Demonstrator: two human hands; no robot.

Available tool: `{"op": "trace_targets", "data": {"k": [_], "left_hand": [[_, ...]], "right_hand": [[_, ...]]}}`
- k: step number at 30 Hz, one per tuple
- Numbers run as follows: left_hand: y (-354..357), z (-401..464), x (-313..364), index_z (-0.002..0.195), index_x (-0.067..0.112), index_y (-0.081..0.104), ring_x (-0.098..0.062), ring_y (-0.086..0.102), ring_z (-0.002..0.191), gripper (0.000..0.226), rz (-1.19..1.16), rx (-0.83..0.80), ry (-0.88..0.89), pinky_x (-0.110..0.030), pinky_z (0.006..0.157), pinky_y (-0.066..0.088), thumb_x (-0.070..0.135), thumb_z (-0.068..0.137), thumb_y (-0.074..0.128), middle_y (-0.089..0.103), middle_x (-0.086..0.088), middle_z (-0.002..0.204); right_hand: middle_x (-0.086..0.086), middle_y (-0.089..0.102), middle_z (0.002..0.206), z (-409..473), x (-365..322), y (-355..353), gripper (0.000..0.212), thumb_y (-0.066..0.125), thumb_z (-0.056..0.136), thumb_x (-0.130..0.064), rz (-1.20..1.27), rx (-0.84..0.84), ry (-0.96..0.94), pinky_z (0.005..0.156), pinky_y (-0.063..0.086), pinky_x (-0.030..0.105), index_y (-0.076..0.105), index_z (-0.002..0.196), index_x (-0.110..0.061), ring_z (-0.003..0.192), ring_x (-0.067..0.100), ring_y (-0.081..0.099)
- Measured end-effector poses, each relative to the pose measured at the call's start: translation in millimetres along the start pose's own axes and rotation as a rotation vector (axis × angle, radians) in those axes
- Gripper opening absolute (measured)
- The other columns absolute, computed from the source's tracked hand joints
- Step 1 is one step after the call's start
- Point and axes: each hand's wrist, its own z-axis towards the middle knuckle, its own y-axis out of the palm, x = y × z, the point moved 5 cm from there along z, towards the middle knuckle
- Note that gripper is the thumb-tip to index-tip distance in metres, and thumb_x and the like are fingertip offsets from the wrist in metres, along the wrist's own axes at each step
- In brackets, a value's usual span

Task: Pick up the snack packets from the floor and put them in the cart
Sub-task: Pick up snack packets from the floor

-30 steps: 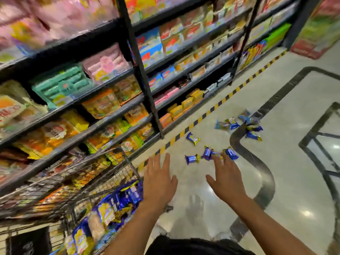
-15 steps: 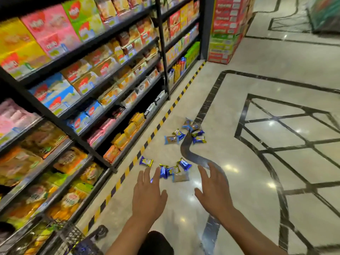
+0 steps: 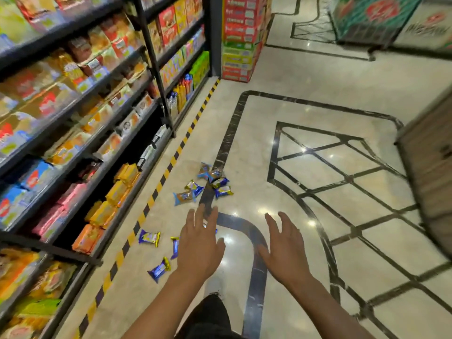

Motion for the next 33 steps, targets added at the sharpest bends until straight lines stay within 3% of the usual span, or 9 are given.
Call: {"op": "trace_targets", "data": {"k": [7, 14, 18, 22, 28, 33], "left_hand": [[-15, 90, 1, 0.158, 0.029, 0.002, -0.030, 0.002, 0.152, 0.081, -0.020, -0.032, 0.119, -0.040, 0.118, 0.023, 0.048, 0.095, 0.049, 0.004, -0.008, 0.165], [-15, 162, 25, 0.159, 0.028, 0.009, -0.036, 0.004, 0.152, 0.080, 0.020, -0.056, 0.227, -0.042, 0.120, 0.016, 0.047, 0.094, 0.051, 0.005, -0.012, 0.166], [-10, 204, 42, 0.155, 0.024, 0.031, -0.040, 0.029, 0.145, 0.085, 0.072, -0.041, 0.225, -0.048, 0.111, 0.036, 0.050, 0.081, 0.065, 0.028, -0.015, 0.160], [0, 246, 63, 0.149, 0.021, 0.042, -0.043, 0.036, 0.141, 0.086, 0.107, -0.039, 0.202, -0.050, 0.106, 0.041, 0.047, 0.074, 0.075, 0.040, -0.015, 0.153], [11, 311, 112, 0.158, 0.027, 0.016, -0.036, 0.007, 0.151, 0.081, 0.114, -0.097, 0.131, -0.047, 0.119, 0.021, 0.048, 0.089, 0.053, 0.014, -0.009, 0.165], [11, 361, 152, 0.157, 0.028, 0.020, -0.036, 0.008, 0.151, 0.079, 0.109, -0.097, 0.039, -0.050, 0.117, 0.026, 0.050, 0.087, 0.048, 0.017, -0.008, 0.164]], "right_hand": [[0.011, 0.015, 0.162, 69, -4, -13, 0.080, 0.057, 0.090, -0.046, -0.026, 0.027, 0.123, 0.120, 0.017, 0.047, 0.015, 0.156, -0.028, 0.147, 0.030, 0.019], [0.016, 0.036, 0.152, 134, 5, -28, 0.086, 0.075, 0.076, -0.044, -0.099, 0.092, 0.163, 0.111, 0.033, 0.057, 0.034, 0.149, -0.024, 0.139, 0.035, 0.036], [0.015, 0.032, 0.154, 174, 24, -27, 0.083, 0.069, 0.079, -0.046, -0.106, 0.066, 0.167, 0.115, 0.025, 0.055, 0.031, 0.150, -0.026, 0.142, 0.034, 0.030], [0.015, 0.029, 0.156, 220, 49, -20, 0.081, 0.064, 0.081, -0.047, -0.070, 0.021, 0.160, 0.117, 0.022, 0.055, 0.029, 0.152, -0.026, 0.144, 0.035, 0.026], [0.015, 0.031, 0.156, 302, 99, -21, 0.080, 0.065, 0.080, -0.044, -0.025, -0.021, 0.073, 0.116, 0.022, 0.057, 0.031, 0.151, -0.026, 0.145, 0.036, 0.026], [0.013, 0.039, 0.152, 366, 149, -43, 0.080, 0.071, 0.076, -0.049, -0.012, -0.037, 0.038, 0.112, 0.031, 0.056, 0.041, 0.146, -0.026, 0.142, 0.038, 0.034]]}}
